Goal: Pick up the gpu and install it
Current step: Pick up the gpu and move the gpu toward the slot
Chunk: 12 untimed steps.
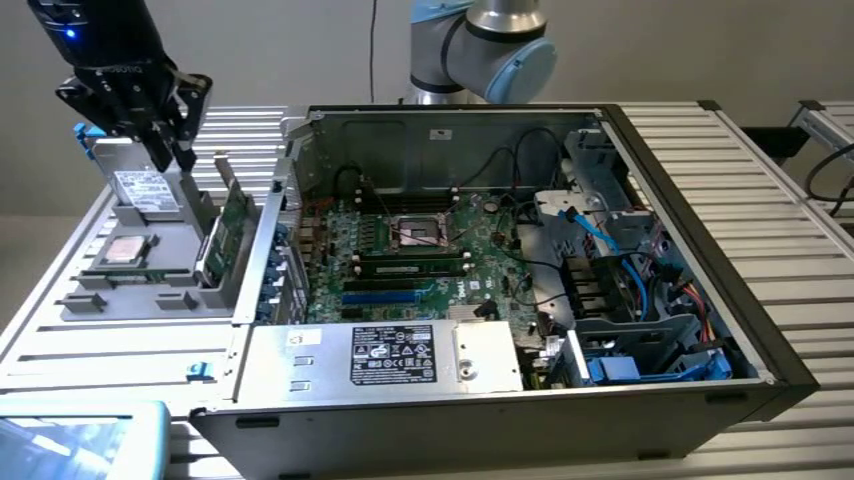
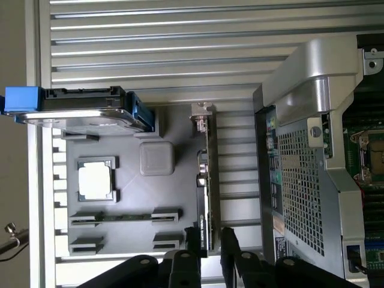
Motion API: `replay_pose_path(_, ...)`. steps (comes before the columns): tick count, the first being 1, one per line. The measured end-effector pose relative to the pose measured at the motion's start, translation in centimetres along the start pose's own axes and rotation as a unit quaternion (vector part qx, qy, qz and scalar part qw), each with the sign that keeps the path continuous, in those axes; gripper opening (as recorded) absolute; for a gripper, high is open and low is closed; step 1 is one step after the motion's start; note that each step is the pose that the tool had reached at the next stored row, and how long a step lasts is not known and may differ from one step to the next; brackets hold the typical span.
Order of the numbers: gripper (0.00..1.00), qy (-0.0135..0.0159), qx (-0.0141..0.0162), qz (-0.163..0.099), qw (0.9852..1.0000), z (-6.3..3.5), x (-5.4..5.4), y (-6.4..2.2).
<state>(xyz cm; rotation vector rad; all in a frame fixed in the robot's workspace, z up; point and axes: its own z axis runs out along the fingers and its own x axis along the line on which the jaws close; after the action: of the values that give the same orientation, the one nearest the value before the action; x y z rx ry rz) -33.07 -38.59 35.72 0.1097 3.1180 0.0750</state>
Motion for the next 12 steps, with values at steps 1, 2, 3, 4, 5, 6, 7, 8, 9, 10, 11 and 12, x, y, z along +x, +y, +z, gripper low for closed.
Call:
replay_pose_path(1,0.31,0.0,0.0,0.0,1.0,0.0,0.0,0.0)
replay_pose_path(2,0.37,0.0,0.0,0.0,1.0,0.0,0.0,0.0)
replay_pose_path(3,0.43,0.0,0.0,0.0,1.0,0.0,0.0,0.0)
replay_pose_path(4,0.43,-0.0002,-0.0001,0.0,1.0,0.05,0.0,-0.01)
replay_pose_path(5,0.43,-0.0008,-0.0006,0.0,1.0,0.16,0.0,-0.01)
replay_pose_path(6,0.49,-0.0019,-0.0009,0.0,1.0,0.3,0.0,-0.02)
replay_pose_path(7,0.49,-0.0028,-0.001,0.0,1.0,0.47,0.0,-0.03)
replay_pose_path(8,0.49,-0.0035,-0.001,0.0,1.0,0.65,0.1,-0.04)
replay_pose_path(9,0.49,-0.004,-0.0011,0.0,1.0,0.82,0.1,-0.05)
replay_pose_path(10,0.49,-0.0042,-0.0011,0.0,1.0,1.0,0.2,-0.06)
replay_pose_path(11,0.49,-0.0044,-0.0011,0.0,1.0,1.19,0.3,-0.08)
replay_pose_path(12,0.49,-0.0046,-0.0012,0.0,1.0,1.37,0.3,-0.09)
